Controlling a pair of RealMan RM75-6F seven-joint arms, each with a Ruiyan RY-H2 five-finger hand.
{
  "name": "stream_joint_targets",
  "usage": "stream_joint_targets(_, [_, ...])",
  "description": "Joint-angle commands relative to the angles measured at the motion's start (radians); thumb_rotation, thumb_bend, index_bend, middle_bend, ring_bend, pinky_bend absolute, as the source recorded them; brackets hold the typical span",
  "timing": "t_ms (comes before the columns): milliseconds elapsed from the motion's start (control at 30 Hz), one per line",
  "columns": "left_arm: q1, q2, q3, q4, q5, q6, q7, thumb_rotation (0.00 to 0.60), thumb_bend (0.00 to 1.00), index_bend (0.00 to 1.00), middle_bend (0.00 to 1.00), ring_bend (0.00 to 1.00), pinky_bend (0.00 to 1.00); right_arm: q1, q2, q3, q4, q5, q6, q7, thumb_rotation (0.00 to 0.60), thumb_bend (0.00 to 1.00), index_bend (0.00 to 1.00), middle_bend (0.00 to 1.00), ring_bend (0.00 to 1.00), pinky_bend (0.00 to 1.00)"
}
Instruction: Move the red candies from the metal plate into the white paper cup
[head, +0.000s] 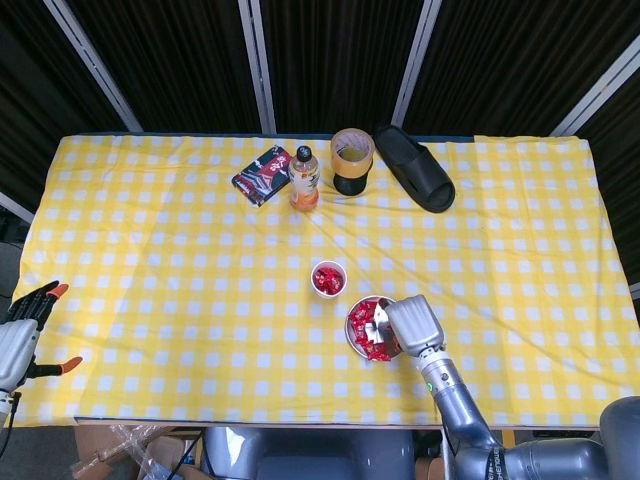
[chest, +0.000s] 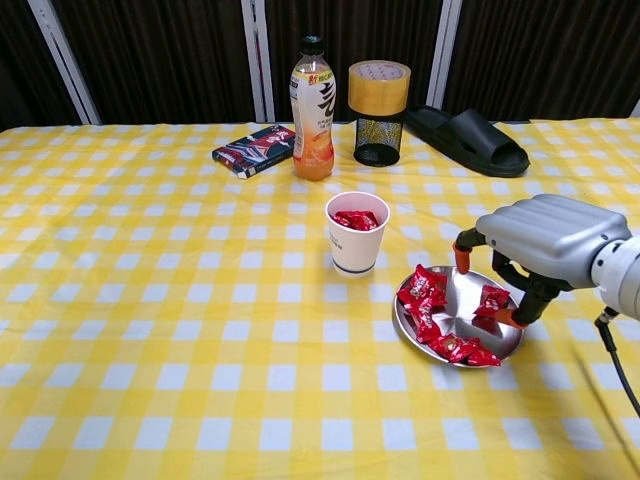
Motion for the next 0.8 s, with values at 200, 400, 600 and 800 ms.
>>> stream_joint_targets(200, [0.002, -0.001, 0.0, 0.001, 0.001, 0.003, 0.001, 0.6, 0.06, 0.01, 0.0, 0.0, 0.0, -0.01, -0.012, 0.025, 0.034, -0.011, -0.017, 0.016, 0.6, 0.31, 0.42, 0.83, 0.94, 1.0])
stream_joint_targets(400, [0.001, -0.001, 0.0, 0.0, 0.0, 0.002, 0.004, 0.6, 0.06, 0.01, 0.0, 0.0, 0.0, -0.014, -0.024, 0.039, 0.059, -0.002, -0.041, 0.024, 0.6, 0.31, 0.43, 0.83, 0.94, 1.0])
stream_joint_targets(600, [0.001, -0.001, 0.0, 0.0, -0.002, 0.0, 0.002, 0.6, 0.07, 0.01, 0.0, 0.0, 0.0, -0.015, -0.038, 0.051, 0.092, 0.014, -0.062, 0.029, 0.6, 0.31, 0.45, 0.83, 0.94, 1.0])
stream_joint_targets(800, [-0.001, 0.001, 0.0, -0.001, -0.004, -0.006, -0.001, 0.6, 0.07, 0.01, 0.0, 0.0, 0.0, -0.018, -0.045, 0.062, 0.124, 0.025, -0.086, 0.046, 0.6, 0.31, 0.46, 0.83, 0.94, 1.0])
